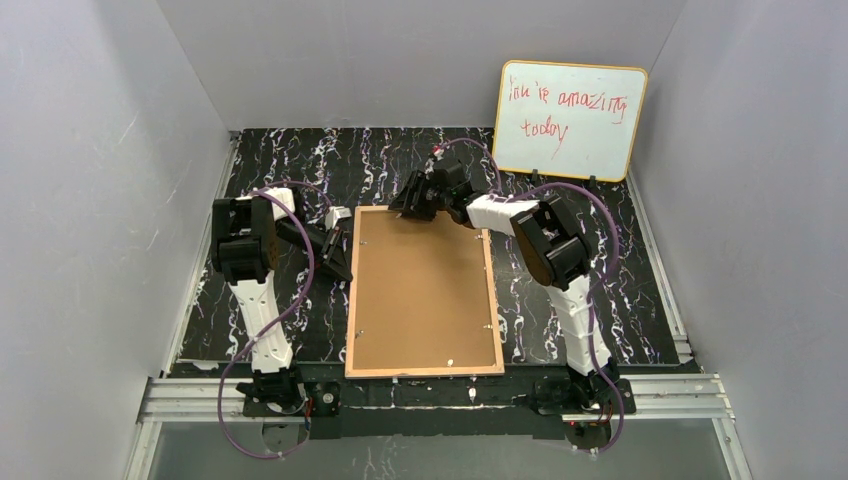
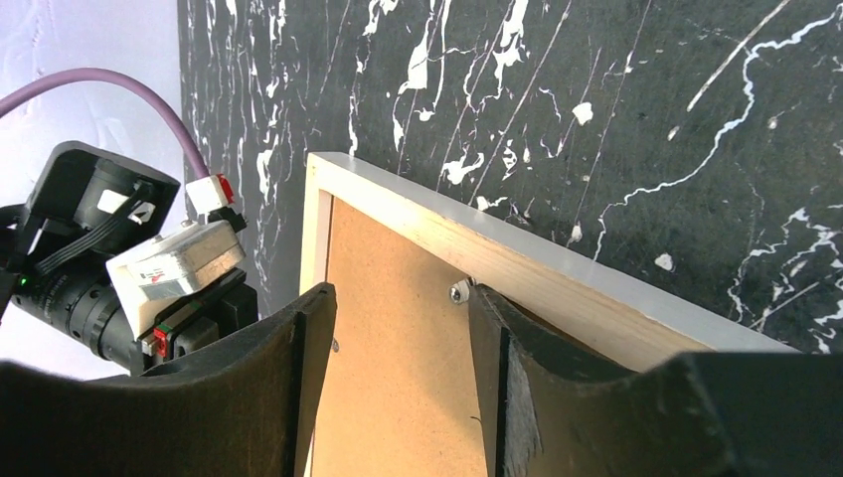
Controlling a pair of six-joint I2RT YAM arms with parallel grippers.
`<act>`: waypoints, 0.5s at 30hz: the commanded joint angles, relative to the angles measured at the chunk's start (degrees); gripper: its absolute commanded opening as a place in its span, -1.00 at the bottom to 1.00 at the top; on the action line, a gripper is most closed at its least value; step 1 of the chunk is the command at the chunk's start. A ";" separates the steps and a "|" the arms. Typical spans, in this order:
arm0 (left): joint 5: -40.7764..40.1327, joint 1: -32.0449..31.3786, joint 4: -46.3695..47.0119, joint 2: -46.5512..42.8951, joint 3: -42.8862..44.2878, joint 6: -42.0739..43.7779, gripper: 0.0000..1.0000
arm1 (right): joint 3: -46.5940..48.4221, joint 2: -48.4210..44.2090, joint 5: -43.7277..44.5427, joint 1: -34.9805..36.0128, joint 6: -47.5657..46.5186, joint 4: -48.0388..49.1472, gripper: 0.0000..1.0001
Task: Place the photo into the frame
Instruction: Adjust the photo frame at the center of the board.
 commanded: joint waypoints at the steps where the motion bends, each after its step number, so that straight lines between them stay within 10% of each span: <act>1: -4.90 -1.60 5.93 1.80 -0.23 3.26 -0.81 | -4.74 -3.15 2.63 0.60 1.19 1.58 0.23; 15: -4.89 -1.60 5.85 1.86 -0.46 3.88 -0.81 | -7.17 -2.41 3.19 0.44 4.32 2.16 0.25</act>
